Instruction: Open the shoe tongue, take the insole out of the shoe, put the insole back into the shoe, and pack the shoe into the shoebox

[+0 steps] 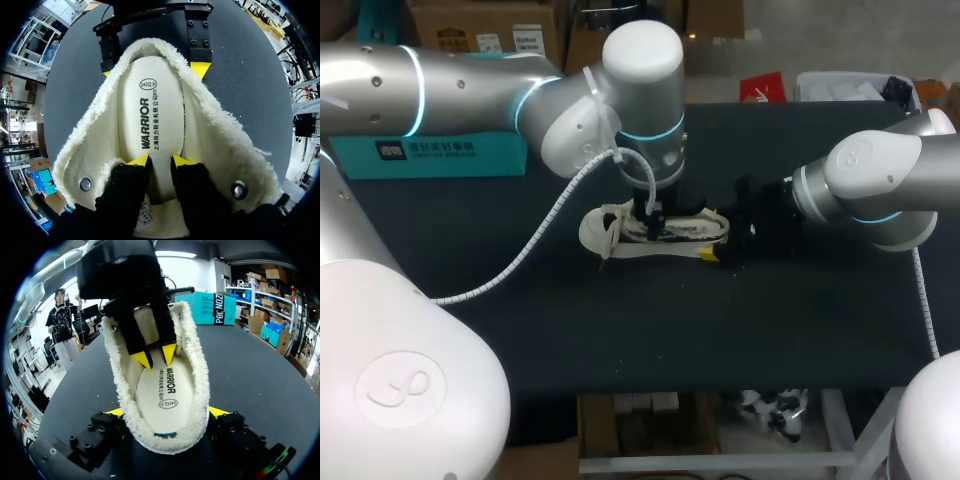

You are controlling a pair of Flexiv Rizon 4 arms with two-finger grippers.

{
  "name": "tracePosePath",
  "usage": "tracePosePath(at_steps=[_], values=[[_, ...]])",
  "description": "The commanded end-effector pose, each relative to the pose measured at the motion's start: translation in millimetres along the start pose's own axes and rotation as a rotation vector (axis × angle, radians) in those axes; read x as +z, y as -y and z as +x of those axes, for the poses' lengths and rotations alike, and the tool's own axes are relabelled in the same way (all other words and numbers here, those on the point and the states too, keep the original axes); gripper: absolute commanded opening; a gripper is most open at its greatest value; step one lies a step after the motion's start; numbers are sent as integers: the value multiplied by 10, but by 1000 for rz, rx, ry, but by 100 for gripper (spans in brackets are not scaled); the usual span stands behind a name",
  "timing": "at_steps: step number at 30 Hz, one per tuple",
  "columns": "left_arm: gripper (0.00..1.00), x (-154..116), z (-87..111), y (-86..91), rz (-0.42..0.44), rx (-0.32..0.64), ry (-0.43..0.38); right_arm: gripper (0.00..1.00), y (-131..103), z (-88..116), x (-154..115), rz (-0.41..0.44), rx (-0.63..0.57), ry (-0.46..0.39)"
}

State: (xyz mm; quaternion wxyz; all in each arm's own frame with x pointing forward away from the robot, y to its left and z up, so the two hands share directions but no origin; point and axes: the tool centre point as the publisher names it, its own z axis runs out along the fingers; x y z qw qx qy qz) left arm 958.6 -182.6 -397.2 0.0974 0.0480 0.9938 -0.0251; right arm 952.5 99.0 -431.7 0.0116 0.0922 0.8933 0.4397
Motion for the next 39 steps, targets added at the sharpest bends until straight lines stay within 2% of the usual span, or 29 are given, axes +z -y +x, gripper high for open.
tracePosePath(at_steps=[1, 4, 6, 8, 9, 16, 23, 30, 39], values=[[28, 953, -115, 24, -14, -2, 16, 0, 59, -12, 35, -1, 0, -2], [27, 1006, -163, 40, -18, -2, 18, 0, 59, -12, 35, -1, 0, -2], [23, 1021, -190, 46, -24, -4, 26, 0, 59, -12, 35, -1, 0, -2], [13, 1013, -210, 45, -22, -4, 27, 0, 59, -12, 35, -1, 0, -2], [0, 1000, -219, 43, -22, -4, 29, 0, 59, -12, 35, -1, 0, -2], [0, 784, -230, 14, -1, -6, 54, 0, 59, -12, 35, -1, 0, -2], [0, 376, -165, 17, 74, 8, 36, 0, 59, -12, 35, -1, 0, -2], [0, -81, -114, 98, 112, 14, 26, 0, 59, -12, 35, -1, 0, -2], [0, -457, -81, 206, 183, 26, -4, 0, 59, -12, 35, -1, 0, -2]])
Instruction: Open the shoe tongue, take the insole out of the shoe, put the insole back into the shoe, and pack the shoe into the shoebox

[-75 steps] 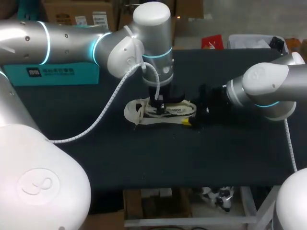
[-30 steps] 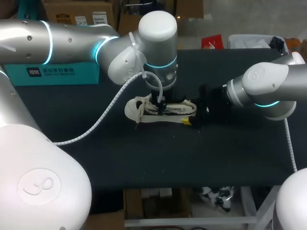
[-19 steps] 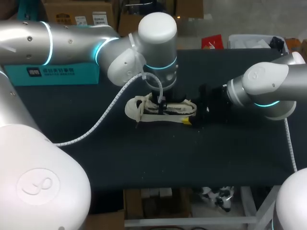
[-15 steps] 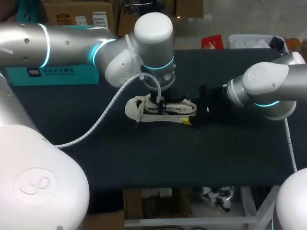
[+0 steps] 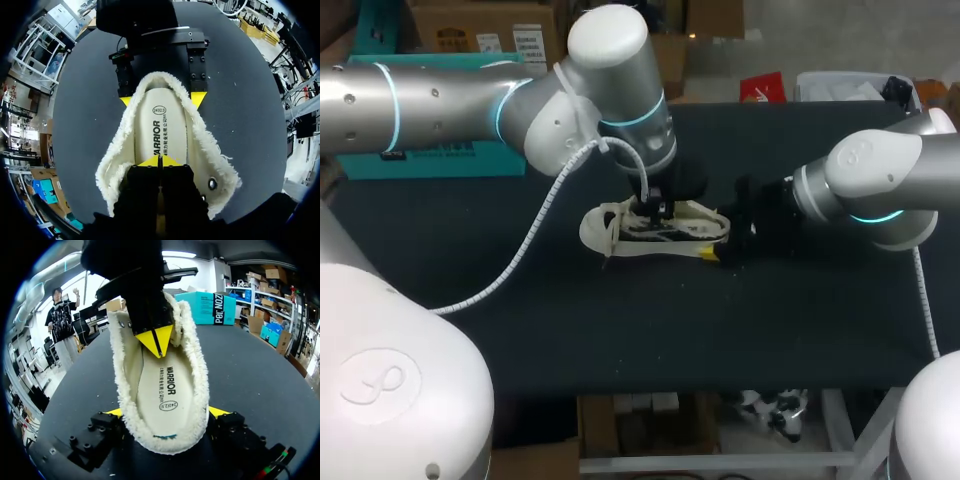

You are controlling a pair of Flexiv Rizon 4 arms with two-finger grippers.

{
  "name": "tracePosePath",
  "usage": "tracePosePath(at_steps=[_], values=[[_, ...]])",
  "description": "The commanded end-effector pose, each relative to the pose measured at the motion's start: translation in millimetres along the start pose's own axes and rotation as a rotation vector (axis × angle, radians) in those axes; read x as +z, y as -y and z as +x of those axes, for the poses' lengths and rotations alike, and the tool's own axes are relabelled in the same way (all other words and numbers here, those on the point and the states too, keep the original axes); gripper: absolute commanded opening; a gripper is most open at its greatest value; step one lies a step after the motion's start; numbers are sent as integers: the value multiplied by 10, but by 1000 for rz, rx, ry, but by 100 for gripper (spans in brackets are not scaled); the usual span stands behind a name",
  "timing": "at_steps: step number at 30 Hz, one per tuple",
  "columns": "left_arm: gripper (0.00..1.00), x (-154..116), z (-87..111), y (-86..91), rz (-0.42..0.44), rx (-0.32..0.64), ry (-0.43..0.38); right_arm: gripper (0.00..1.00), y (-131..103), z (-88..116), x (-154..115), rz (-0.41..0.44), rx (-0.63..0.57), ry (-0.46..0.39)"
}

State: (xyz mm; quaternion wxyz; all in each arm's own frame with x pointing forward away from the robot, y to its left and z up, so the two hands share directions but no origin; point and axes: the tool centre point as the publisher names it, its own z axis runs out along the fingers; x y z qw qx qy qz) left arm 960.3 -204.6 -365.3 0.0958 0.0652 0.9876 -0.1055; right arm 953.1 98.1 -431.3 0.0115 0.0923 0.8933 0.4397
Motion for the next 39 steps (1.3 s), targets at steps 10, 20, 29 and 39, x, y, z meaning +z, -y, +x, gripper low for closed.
tracePosePath(at_steps=[10, 20, 29, 39], values=[[0, -291, 25, 60, 79, 7, -38, 0, 58, -4, 45, -1, 0, -2], [0, -259, 71, -88, 212, -15, -102, 0, 58, -4, 45, -1, 0, -2], [0, -367, 140, -123, 309, -11, -131, 0, 58, -4, 45, -1, 0, -2], [0, -505, 207, -85, 362, 1, -143, 0, 58, -4, 45, -1, 0, -2]])
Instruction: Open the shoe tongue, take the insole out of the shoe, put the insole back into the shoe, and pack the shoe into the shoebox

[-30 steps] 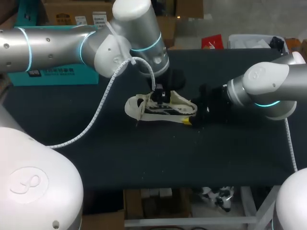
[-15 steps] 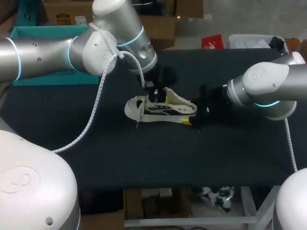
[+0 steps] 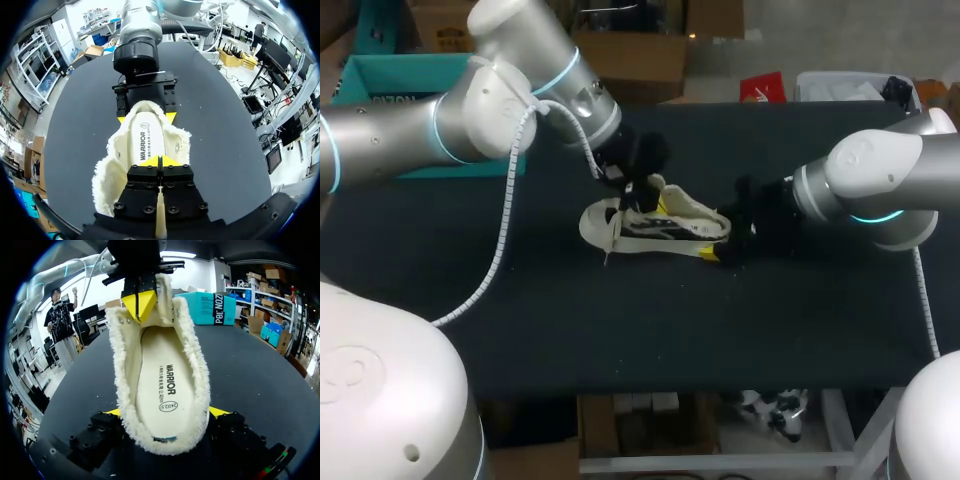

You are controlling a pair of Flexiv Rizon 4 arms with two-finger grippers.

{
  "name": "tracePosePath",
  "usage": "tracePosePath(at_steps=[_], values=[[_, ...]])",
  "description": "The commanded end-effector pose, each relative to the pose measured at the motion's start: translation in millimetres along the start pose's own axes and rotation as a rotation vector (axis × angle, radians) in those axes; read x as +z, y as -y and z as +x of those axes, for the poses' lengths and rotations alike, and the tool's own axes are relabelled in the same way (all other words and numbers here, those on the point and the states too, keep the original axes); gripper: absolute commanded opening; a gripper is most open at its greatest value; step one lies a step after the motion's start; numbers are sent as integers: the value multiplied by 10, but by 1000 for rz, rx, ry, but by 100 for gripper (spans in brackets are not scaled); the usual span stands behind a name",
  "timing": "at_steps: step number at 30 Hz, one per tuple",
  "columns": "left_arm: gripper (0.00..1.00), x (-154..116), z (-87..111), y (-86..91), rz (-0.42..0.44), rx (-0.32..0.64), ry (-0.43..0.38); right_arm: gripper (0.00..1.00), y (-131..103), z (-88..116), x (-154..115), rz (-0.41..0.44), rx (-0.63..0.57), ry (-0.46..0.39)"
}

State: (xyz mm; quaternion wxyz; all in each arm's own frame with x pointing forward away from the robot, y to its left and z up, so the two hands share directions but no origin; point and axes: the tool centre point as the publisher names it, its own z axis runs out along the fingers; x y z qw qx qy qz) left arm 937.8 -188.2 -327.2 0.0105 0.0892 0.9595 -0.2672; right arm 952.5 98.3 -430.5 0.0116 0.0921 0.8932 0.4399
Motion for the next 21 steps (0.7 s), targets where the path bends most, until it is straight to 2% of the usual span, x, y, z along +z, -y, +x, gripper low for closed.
tracePosePath(at_steps=[1, 9, 15, 21], values=[[0, -65, 61, -15, 24, -4, 8, 0, 64, -10, 49, 0, 0, -2], [0, -21, 71, -101, 53, -33, -13, 0, 64, -10, 49, 0, 0, -2], [29, -70, 102, -101, 74, -37, -21, 0, 64, -10, 49, 0, 0, -2], [23, -101, 107, -31, 59, -39, -13, 0, 64, -10, 49, 0, 0, -2]])
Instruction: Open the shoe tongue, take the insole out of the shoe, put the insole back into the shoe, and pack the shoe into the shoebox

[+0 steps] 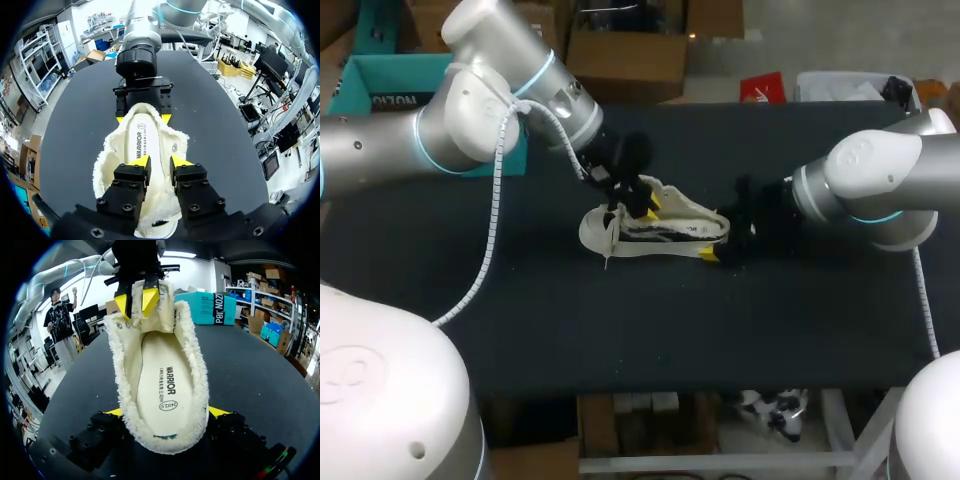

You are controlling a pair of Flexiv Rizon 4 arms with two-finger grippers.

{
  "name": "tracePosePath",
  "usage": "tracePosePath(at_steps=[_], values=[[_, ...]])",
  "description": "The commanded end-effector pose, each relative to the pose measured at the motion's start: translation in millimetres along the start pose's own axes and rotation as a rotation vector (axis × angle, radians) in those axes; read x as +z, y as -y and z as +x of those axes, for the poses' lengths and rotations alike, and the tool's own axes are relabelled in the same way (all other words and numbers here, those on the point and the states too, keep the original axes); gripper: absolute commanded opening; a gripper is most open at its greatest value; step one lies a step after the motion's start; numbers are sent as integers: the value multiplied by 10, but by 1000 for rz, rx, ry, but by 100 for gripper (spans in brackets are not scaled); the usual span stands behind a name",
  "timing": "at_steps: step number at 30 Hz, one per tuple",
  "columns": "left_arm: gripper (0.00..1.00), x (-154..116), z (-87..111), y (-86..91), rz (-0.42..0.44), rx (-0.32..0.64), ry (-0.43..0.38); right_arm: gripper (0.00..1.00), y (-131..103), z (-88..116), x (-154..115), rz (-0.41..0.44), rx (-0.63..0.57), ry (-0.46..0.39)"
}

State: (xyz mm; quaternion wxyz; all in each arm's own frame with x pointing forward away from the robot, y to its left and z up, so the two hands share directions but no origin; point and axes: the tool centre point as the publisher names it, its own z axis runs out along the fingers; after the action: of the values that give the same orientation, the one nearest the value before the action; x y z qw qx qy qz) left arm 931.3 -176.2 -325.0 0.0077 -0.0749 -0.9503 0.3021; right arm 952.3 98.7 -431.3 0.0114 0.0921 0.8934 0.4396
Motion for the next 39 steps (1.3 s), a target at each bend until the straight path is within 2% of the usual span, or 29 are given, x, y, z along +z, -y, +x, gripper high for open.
tracePosePath(at_steps=[1, 13, 14, 16, 18, 27, 39], values=[[22, -23, 25, 69, -22, -1, 6, 0, 60, -13, 41, -1, 0, -2], [16, -12, -93, 435, -160, -18, -37, 0, 60, -13, 41, -1, 0, -2], [15, -1, -104, 461, -181, -23, -37, 0, 60, -13, 41, -1, 0, -2], [0, 23, -139, 496, -216, -32, -45, 0, 60, -13, 41, -1, 0, -2], [0, 61, -143, 517, -250, -40, -50, 0, 60, -13, 41, -1, 0, -2], [0, 153, -37, 389, -381, -50, -88, 0, 60, -13, 41, -1, 0, -2], [0, 294, 102, 48, -459, 9, -53, 0, 60, -13, 41, -1, 0, -2]])
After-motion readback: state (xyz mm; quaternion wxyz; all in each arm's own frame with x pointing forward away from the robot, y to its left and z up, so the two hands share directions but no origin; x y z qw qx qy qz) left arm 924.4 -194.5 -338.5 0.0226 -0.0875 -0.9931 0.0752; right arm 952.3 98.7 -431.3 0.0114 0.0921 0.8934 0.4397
